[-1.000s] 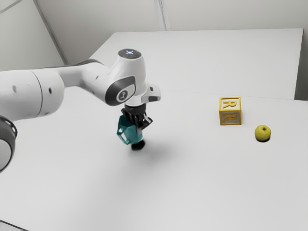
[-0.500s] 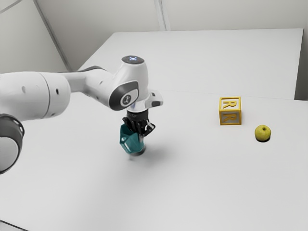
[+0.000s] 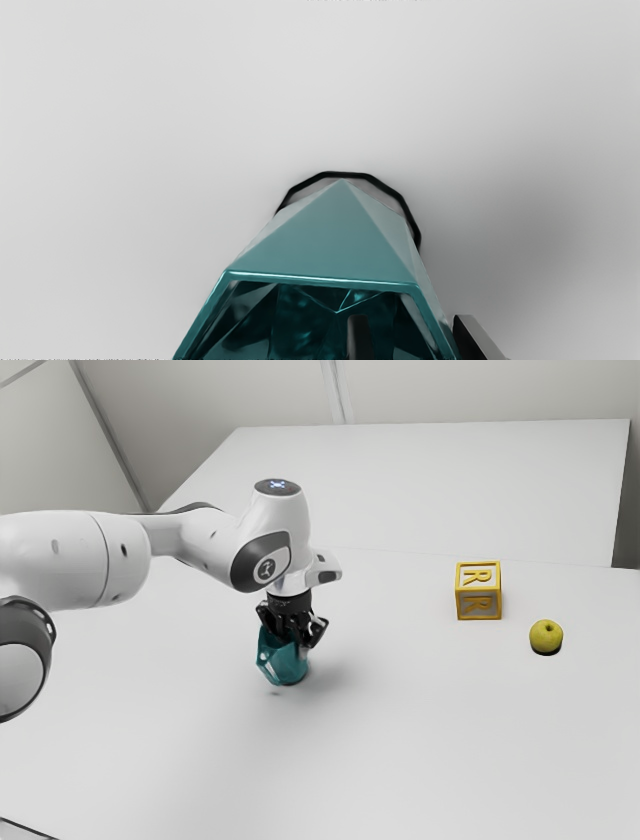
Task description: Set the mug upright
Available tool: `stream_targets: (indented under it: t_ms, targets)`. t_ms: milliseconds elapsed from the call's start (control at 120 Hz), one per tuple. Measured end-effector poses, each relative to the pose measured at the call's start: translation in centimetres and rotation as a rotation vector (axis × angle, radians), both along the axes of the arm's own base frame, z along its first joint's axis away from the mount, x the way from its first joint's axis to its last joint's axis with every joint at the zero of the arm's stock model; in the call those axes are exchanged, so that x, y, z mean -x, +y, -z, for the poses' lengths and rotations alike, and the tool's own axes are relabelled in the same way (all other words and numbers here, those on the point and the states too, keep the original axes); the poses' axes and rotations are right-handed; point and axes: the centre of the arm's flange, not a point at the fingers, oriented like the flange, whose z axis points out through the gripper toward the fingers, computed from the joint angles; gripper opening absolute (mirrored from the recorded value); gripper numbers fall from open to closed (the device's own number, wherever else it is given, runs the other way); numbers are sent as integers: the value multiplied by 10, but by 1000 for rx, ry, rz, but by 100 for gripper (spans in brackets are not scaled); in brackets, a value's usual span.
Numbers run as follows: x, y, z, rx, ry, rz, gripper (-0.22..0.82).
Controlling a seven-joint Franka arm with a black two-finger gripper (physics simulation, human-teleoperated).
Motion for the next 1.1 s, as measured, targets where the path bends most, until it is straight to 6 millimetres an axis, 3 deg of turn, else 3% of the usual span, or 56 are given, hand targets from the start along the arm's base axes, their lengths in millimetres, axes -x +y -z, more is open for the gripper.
stream_targets:
  t_ms: [92,408,533,675,800,908,1000,1100]
  targets:
    - [1,-2,-9,13,-10,-6,18]
    - [21,-3,-69,40,-63,-23,30]
    - [28,2,-113,60,-124,-22,44]
    - [25,14,-171,75,-186,0,52]
    - [24,31,-225,78,-227,29,56]
    - [21,63,-264,71,-245,26,58]
    - [19,90,-274,71,-223,11,59]
    - [5,112,-261,101,-173,-8,59]
